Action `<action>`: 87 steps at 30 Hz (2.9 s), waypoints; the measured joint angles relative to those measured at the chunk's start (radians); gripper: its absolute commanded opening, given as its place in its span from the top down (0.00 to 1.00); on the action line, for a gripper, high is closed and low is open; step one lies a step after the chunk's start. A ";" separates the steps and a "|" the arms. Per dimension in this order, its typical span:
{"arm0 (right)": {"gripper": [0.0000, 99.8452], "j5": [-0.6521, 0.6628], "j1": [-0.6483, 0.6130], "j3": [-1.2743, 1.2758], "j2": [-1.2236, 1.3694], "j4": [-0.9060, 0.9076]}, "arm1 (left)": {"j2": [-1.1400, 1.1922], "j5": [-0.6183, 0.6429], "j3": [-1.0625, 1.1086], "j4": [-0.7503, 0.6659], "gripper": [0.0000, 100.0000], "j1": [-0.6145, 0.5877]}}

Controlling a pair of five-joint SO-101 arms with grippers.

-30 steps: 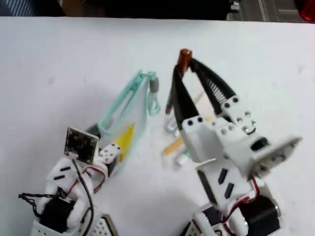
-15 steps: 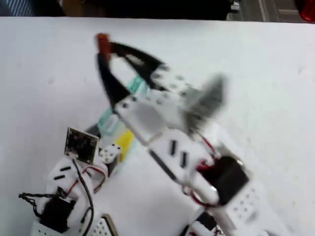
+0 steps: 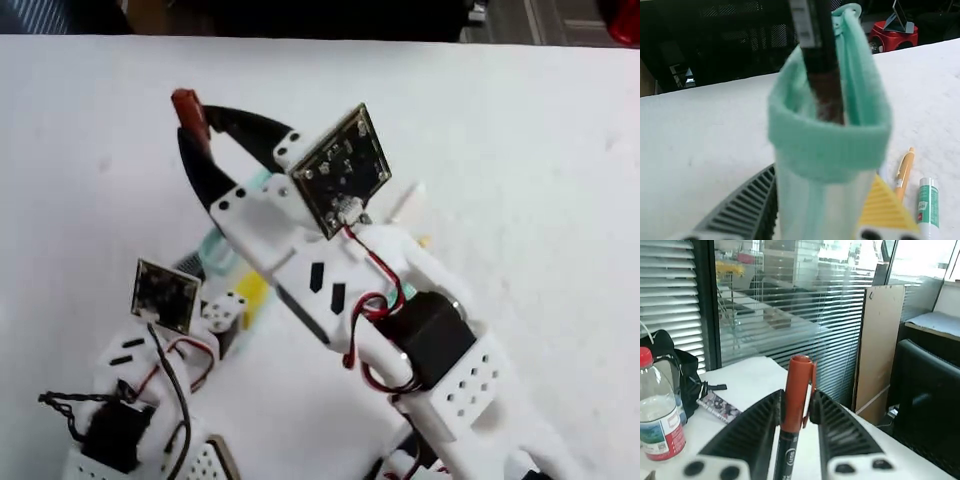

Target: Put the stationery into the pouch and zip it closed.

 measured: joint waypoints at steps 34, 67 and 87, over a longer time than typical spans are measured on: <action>0.82 0.000 0.255 0.000 -0.104 0.199 | 0.000 0.000 0.000 0.002 0.79 0.000; 0.82 -0.431 0.773 -0.207 1.151 0.199 | 0.005 0.000 0.023 0.002 0.79 0.000; 0.87 -0.430 0.766 -0.316 1.281 0.250 | 0.005 0.000 0.023 0.002 0.79 0.000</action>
